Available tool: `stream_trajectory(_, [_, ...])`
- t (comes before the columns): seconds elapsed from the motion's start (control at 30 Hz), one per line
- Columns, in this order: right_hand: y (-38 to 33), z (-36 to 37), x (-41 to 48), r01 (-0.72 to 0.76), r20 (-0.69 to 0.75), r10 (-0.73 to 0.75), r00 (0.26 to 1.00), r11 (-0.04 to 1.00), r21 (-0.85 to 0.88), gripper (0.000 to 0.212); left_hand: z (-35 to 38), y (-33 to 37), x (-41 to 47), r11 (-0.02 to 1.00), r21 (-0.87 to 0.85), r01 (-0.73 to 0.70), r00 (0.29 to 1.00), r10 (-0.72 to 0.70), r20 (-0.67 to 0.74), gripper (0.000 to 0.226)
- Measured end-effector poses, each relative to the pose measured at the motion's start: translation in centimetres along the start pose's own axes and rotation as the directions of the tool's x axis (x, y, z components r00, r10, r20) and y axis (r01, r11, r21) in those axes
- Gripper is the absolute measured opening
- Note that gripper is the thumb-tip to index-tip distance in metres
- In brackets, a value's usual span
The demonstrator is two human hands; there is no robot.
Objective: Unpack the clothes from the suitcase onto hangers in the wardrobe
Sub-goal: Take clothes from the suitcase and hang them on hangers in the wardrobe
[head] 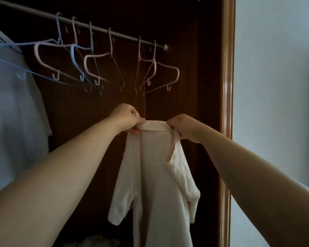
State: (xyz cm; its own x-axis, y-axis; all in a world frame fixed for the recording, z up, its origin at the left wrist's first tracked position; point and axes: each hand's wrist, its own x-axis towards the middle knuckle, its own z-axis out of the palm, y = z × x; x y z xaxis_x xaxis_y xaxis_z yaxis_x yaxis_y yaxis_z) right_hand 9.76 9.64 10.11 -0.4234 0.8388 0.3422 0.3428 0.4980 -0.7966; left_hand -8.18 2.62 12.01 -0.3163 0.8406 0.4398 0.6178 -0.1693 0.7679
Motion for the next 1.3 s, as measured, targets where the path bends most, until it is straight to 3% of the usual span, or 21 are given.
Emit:
stream_trajectory(0.17, [-0.2, -0.4, 1.8, 0.007, -0.123, -0.014, 0.992, 0.998, -0.060, 0.037, -0.9, -0.2, 0.8, 0.978, 0.165, 0.127, 0.976, -0.153, 0.157, 0.015])
stream_trajectory(0.3, [-0.1, 0.0, 2.9, 0.031, -0.128, -0.034, 0.991, 0.999, -0.022, 0.038, 0.4, -0.5, 1.5, 0.959, 0.198, 0.201, 0.928, -0.252, 0.275, 0.049])
stream_trajectory(0.37, [-0.1, -0.1, 3.3, 0.036, -0.122, -0.037, 0.992, 0.999, -0.008, 0.038, 1.4, -0.8, 2.1, 0.955, 0.251, 0.156, 0.947, -0.217, 0.235, 0.055])
stream_trajectory(0.47, [-0.2, -1.1, 3.7, 0.044, -0.207, -0.051, 0.977, 0.998, -0.041, 0.034, 1.8, -1.2, 3.3, 0.935, 0.347, 0.075, 0.964, -0.157, 0.213, 0.032])
stream_trajectory(0.57, [0.6, -2.4, 4.6, 0.010, -0.271, -0.021, 0.962, 0.999, -0.042, 0.033, 1.5, -1.4, 4.6, 0.997, 0.070, 0.037, 0.977, -0.051, 0.206, 0.015])
stream_trajectory(0.63, [0.9, -3.3, 5.5, 0.010, -0.281, 0.004, 0.960, 0.999, 0.049, 0.032, 1.4, -0.9, 5.0, 0.973, -0.223, 0.068, 0.988, -0.034, 0.153, 0.012])
stream_trajectory(0.7, [0.4, -4.5, 6.7, 0.037, -0.360, 0.036, 0.932, 0.980, 0.195, 0.034, 1.7, -0.6, 5.9, 0.934, -0.351, 0.072, 0.994, -0.038, 0.103, 0.014])
stream_trajectory(0.8, [-1.9, -6.3, 7.9, 0.123, -0.455, 0.011, 0.890, 0.957, 0.264, 0.026, 2.3, -0.6, 7.2, 0.972, -0.236, -0.007, 1.000, 0.012, 0.022, 0.015])
stream_trajectory(0.9, [-5.0, -7.5, 9.4, 0.192, -0.450, -0.020, 0.893, 0.920, 0.341, 0.032, 2.6, -0.8, 8.6, 0.982, -0.180, -0.062, 0.997, 0.052, -0.060, 0.018])
stream_trajectory(1.1, [-9.2, -7.4, 13.0, 0.143, -0.378, -0.024, 0.926, 0.946, 0.290, 0.041, 2.4, -1.6, 11.6, 0.989, -0.137, -0.052, 0.989, 0.032, -0.142, 0.021])
stream_trajectory(1.23, [-10.5, -6.9, 14.6, 0.102, -0.303, 0.005, 0.953, 0.937, 0.335, 0.019, 2.0, -2.1, 12.5, 0.997, -0.048, -0.060, 0.980, 0.049, -0.194, 0.027])
stream_trajectory(1.3, [-10.4, -7.2, 15.5, 0.112, -0.307, 0.003, 0.952, 0.928, 0.356, 0.020, 1.8, -2.3, 12.7, 0.998, -0.037, -0.052, 0.977, 0.043, -0.210, 0.026])
